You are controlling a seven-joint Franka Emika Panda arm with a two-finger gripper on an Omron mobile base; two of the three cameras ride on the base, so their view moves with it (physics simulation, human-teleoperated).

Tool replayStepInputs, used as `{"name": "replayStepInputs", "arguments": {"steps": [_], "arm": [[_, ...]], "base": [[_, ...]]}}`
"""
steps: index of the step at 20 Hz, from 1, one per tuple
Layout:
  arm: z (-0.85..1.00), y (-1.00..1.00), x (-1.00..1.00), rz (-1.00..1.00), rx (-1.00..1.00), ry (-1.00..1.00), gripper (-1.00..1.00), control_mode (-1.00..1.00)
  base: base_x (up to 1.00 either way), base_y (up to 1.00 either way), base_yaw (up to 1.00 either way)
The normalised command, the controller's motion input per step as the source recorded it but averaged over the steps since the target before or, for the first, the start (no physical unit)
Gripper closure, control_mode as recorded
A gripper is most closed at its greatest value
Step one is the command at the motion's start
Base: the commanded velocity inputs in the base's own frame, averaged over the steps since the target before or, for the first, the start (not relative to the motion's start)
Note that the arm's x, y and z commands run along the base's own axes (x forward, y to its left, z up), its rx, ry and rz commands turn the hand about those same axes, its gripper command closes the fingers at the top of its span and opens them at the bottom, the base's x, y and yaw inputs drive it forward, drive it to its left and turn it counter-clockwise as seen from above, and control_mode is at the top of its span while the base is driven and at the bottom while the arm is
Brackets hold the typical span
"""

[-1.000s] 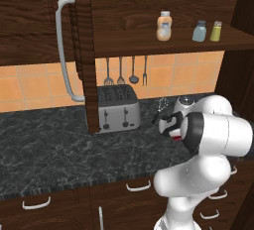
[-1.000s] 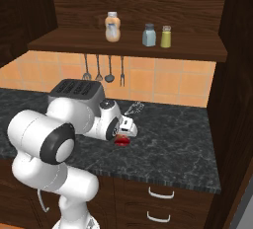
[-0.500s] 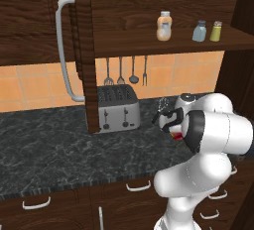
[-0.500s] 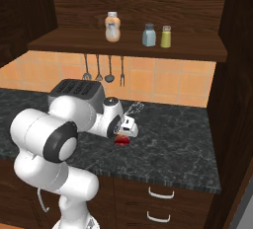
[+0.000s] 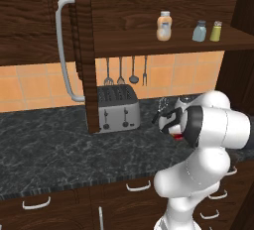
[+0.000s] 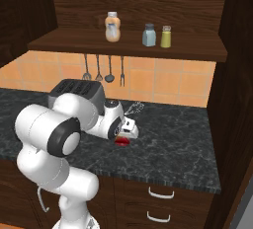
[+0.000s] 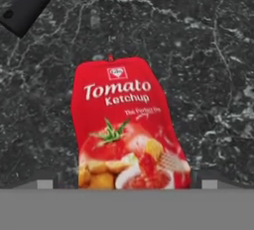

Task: Put the shaker and condiment bottle from the counter next to their counterparts in the cabinet.

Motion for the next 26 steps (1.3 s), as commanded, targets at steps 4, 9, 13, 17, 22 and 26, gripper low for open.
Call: {"name": "replayStepInputs", "arguments": {"steps": [4, 9, 13, 17, 22, 26], "arm": [[-0.25, 0.00, 0.03, 0.00, 0.00, 0.00, -1.00, -1.00], [-0.19, 0.00, 0.06, 0.00, 0.00, 0.00, 1.00, -1.00], [0.01, 0.00, 0.01, 0.00, 0.00, 0.00, 1.00, -1.00], [0.34, 0.00, -0.03, 0.00, 0.00, -0.08, 1.00, -1.00], [0.63, 0.04, -0.44, 0.00, -0.01, -0.26, 1.00, -1.00], [0.63, 0.02, -0.59, 0.00, 0.00, -0.34, 1.00, -1.00]], "base": [[0.00, 0.00, 0.00], [0.00, 0.00, 0.00], [0.00, 0.00, 0.00], [0.00, 0.00, 0.00], [0.00, 0.00, 0.00], [0.00, 0.00, 0.00]]}}
